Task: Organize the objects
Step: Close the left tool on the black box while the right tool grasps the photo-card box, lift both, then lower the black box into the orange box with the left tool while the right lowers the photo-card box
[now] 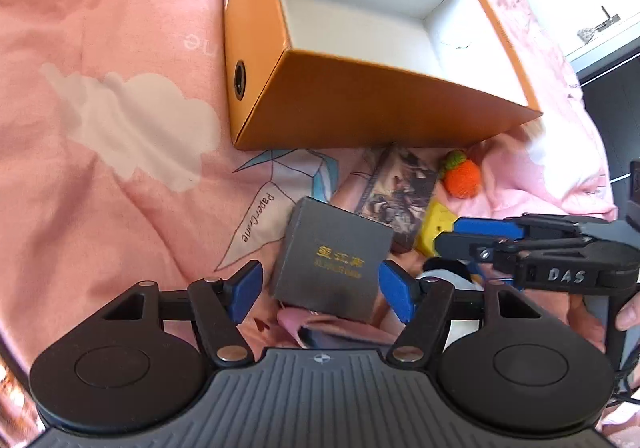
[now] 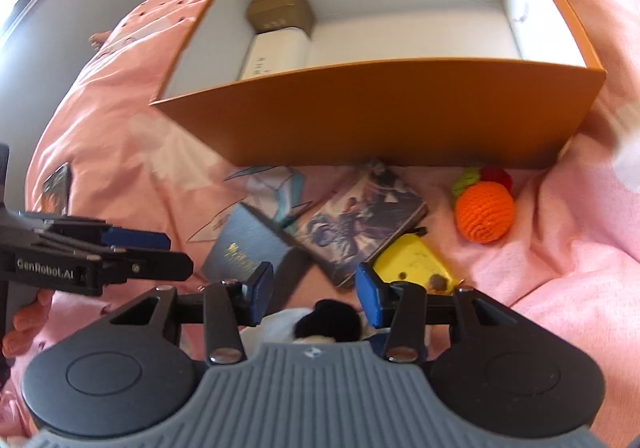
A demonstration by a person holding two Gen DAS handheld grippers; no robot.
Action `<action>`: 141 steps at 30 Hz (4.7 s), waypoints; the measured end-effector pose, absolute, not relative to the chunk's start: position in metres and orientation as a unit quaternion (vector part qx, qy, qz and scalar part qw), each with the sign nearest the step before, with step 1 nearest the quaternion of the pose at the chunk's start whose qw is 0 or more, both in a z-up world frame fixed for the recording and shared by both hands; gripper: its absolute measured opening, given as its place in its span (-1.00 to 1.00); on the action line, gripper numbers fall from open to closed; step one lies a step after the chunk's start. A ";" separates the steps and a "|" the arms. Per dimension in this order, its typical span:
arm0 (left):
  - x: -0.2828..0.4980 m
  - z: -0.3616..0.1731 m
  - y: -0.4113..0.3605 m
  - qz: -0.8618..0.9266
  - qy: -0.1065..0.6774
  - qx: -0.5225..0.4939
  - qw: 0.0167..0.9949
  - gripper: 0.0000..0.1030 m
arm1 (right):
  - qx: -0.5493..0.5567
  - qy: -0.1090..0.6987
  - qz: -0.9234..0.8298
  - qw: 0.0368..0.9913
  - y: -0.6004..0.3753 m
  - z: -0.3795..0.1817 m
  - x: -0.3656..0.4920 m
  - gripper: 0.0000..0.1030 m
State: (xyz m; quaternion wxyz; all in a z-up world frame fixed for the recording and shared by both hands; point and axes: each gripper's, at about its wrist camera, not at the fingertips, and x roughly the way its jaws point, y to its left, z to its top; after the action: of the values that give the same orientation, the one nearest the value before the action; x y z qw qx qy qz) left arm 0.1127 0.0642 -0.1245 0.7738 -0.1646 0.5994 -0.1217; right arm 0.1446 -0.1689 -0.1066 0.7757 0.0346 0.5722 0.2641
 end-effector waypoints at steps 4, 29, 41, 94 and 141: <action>0.128 -0.142 0.055 -0.132 0.611 -0.138 0.768 0.67 | 0.050 0.582 0.233 0.777 -0.175 -0.120 0.164 -0.03; 0.141 -0.160 0.042 -0.135 0.632 -0.170 0.744 0.45 | 0.088 0.612 0.223 0.754 -0.177 -0.165 0.204 0.00; 0.130 -0.128 0.043 -0.168 0.618 -0.112 0.759 -0.03 | 0.070 0.565 0.239 0.786 -0.180 -0.129 0.188 -0.39; 0.230 -0.045 0.019 -0.153 0.531 -0.128 0.824 -0.27 | 0.068 0.401 0.271 0.873 -0.204 0.012 0.231 -0.53; 0.254 -0.107 0.016 -0.099 0.653 -0.052 0.749 -0.02 | 0.031 0.585 0.266 0.766 -0.177 -0.093 0.323 -0.53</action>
State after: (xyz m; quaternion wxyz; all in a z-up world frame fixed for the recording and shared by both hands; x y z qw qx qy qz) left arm 0.2538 0.0159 -0.1066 0.7492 -0.0519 0.6528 -0.0995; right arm 0.3230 -0.1770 -0.0935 0.7656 0.0306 0.5852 0.2655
